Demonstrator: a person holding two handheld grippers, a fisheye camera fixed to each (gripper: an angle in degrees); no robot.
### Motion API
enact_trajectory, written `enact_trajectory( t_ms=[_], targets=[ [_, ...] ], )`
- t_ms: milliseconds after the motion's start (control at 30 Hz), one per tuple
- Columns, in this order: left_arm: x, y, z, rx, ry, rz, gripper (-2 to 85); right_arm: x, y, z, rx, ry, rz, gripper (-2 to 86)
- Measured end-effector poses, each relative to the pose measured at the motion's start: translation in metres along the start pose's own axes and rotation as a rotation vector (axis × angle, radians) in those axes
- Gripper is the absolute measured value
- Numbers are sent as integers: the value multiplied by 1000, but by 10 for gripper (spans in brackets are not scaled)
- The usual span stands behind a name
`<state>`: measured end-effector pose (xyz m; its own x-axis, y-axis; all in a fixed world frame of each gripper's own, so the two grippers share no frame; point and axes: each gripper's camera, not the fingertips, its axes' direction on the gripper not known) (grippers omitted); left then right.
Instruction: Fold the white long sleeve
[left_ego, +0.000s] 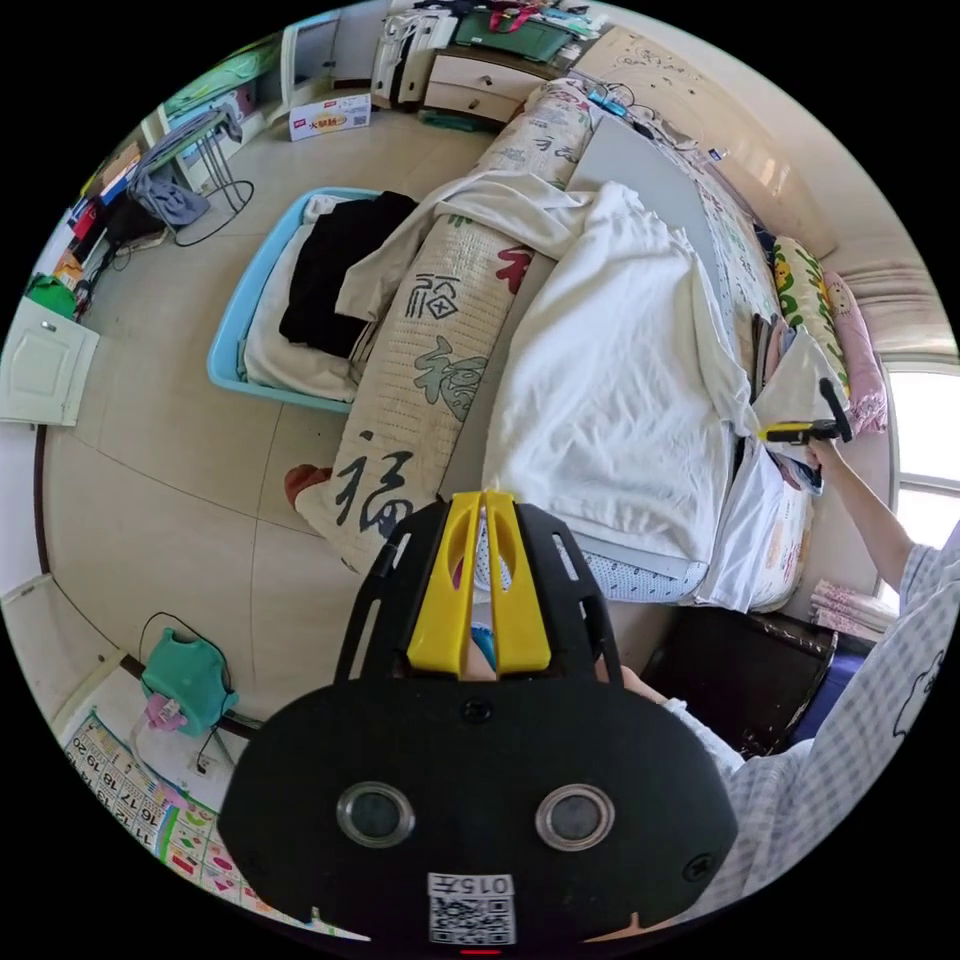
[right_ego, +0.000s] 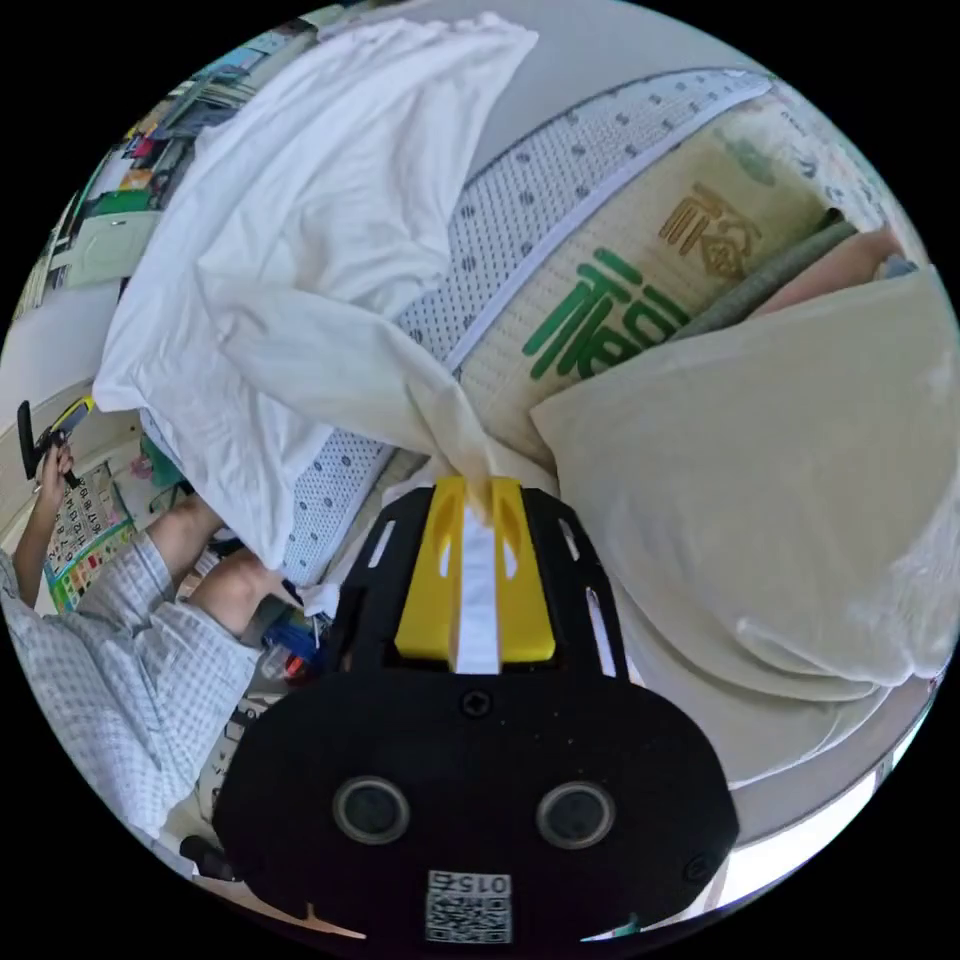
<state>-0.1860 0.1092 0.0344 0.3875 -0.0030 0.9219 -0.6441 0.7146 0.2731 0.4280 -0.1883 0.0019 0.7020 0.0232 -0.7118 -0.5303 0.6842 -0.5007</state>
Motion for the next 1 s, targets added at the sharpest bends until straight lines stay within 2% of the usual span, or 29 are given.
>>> enact_trajectory(
  t_ms=[100,133,233,267,333,400,500,567,667,767,833,900,1000],
  targets=[
    [-6,-2,-8,18,-2,7,-6,18,58,-106,146,25,90,-4],
    [-9,-4,-13,27,-12,16,-6,44,103,-164,252,60,180,-6],
    [-20,-12,-22,39,-11,26,-6,145,256,-295,520,233,586,-2],
    [-24,-16,-22,32,-12,31,-6,183,314,-319,557,287,764,4],
    [-29,-20,-19,16,-6,48,-7,215,378,-328,529,289,973,27],
    [-31,-24,-16,-9,-33,60,-7,192,399,-323,573,254,933,63],
    [-39,-26,-13,-57,-64,71,-7,84,347,-252,546,80,597,104],
    [-47,-27,-16,-60,-45,71,-3,-29,271,-154,446,-143,317,117],
    [-56,-35,-16,-77,20,92,20,-165,183,-45,310,-307,41,133],
    [-59,-47,-11,-121,74,139,52,-252,136,16,222,-213,-120,138],
    [-58,-55,-7,-147,90,185,62,-279,122,48,128,-135,-166,138],
    [-57,-61,2,-196,87,226,81,-286,124,56,131,12,-137,121],
    [-58,-70,11,-215,79,266,76,-256,138,50,117,-54,-47,57]
  ],
)
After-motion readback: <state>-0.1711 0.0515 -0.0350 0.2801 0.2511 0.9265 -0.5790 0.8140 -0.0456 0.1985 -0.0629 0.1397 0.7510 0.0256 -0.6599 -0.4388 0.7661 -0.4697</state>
